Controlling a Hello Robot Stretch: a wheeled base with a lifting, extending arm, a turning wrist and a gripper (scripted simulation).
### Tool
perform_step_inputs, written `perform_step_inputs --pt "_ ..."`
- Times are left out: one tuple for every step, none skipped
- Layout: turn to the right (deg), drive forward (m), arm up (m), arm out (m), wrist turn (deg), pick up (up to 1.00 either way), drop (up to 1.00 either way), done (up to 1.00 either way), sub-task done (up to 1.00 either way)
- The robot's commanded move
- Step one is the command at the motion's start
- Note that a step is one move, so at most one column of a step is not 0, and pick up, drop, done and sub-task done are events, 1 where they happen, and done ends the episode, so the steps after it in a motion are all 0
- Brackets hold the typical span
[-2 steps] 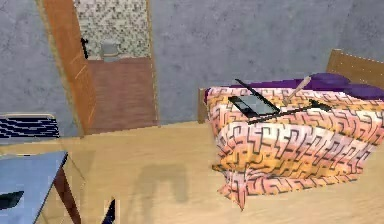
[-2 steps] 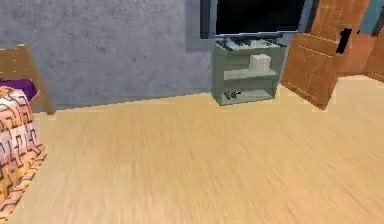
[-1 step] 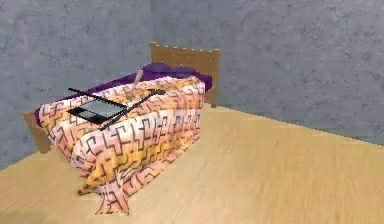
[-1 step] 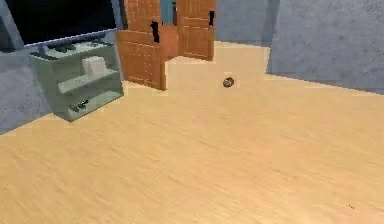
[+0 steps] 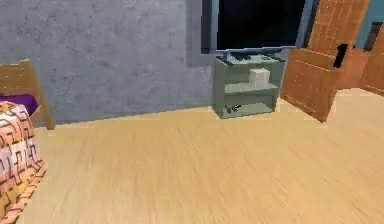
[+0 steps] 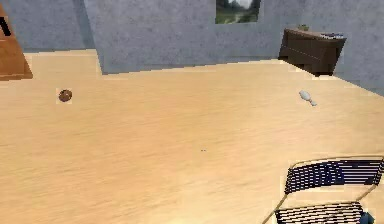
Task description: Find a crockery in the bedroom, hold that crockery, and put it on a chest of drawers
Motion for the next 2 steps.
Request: perform_step_inputs --pt "21.0 0.00 0.00 0.00 0.0 0.00 0.00 0.00 0.00" --pt "0.0 0.25 0.00 0.00 0.0 0.00 0.00 0.00 0.00"
